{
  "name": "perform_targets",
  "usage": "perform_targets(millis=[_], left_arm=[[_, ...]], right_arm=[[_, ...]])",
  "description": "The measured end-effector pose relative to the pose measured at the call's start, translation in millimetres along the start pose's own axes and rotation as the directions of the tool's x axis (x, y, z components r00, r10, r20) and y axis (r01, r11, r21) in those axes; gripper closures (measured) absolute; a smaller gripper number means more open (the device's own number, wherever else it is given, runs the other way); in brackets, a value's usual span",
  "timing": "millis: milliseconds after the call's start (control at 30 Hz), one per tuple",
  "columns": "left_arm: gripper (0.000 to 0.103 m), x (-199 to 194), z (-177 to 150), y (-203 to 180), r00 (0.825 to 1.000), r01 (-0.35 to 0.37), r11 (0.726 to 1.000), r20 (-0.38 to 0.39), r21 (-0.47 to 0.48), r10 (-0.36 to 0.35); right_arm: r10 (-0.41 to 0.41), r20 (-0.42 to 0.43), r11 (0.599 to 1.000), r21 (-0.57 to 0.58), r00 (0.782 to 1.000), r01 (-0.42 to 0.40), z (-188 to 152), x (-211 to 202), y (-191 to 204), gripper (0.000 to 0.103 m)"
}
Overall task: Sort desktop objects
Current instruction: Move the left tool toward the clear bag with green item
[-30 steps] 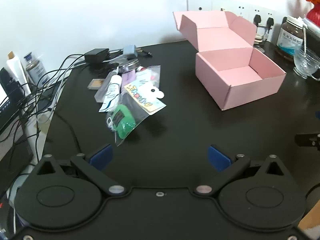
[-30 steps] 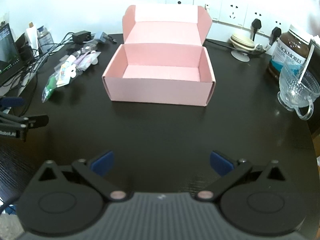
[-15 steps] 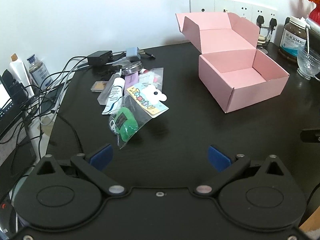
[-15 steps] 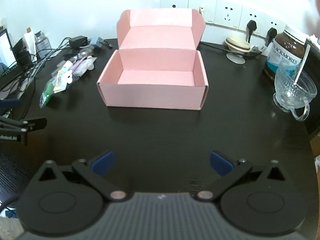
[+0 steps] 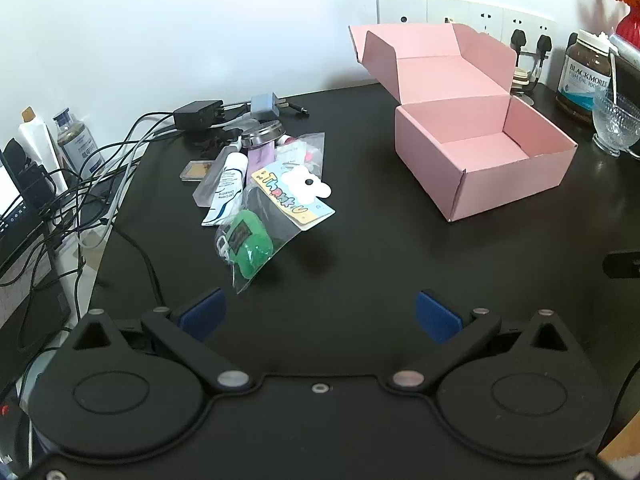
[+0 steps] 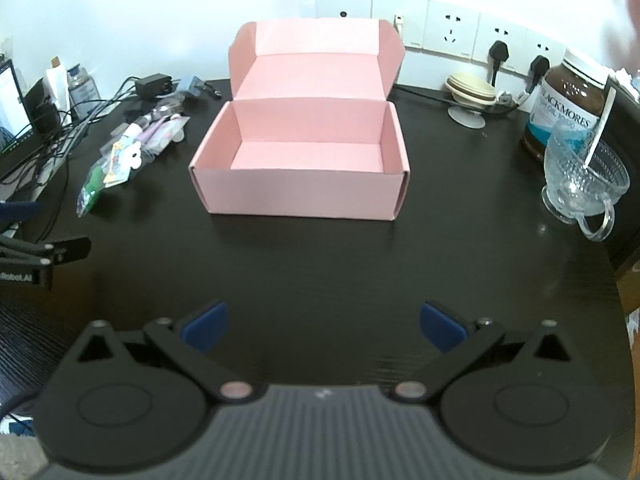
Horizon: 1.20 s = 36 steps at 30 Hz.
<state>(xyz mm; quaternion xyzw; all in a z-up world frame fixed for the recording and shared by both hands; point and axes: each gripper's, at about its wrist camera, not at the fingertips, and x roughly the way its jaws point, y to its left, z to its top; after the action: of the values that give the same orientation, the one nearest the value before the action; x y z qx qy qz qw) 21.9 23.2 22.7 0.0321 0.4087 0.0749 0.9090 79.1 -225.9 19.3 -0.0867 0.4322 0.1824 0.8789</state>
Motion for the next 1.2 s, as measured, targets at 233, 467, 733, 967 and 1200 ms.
perform_targets(millis=[233,467,733,967,1200], left_arm=[[0.0,1.0,-2.0,4.6,1.0,-0.015,1.0,-0.005,-0.016,0.015],[0.0,2.7,-1.5,5.6,1.0,-0.029,0.999,-0.011,-0.017,0.029],[0.0,6.4,0.0,7.4,0.999,-0.036,0.999,-0.008,-0.018,0.036],[0.0,8.7,1.7,7.0,0.999,-0.035,0.999,-0.004,-0.027,0.035],[0.0,10.2,1.8,7.7,0.999,-0.037,0.999,-0.004,-0.037,0.036]], right_arm=[[0.007,0.001,1.0,0.026,1.0,-0.007,-1.7,1.1,-2.3,0.001],[0.018,0.013,0.999,0.038,1.0,-0.019,-0.5,3.6,-2.0,0.001],[0.029,0.019,0.999,0.041,0.999,-0.03,1.2,4.8,-2.5,0.001],[0.028,0.015,0.998,0.047,0.999,-0.029,0.3,4.6,-7.7,0.001],[0.022,0.017,0.999,0.048,1.0,-0.023,1.7,5.1,-9.8,0.001]])
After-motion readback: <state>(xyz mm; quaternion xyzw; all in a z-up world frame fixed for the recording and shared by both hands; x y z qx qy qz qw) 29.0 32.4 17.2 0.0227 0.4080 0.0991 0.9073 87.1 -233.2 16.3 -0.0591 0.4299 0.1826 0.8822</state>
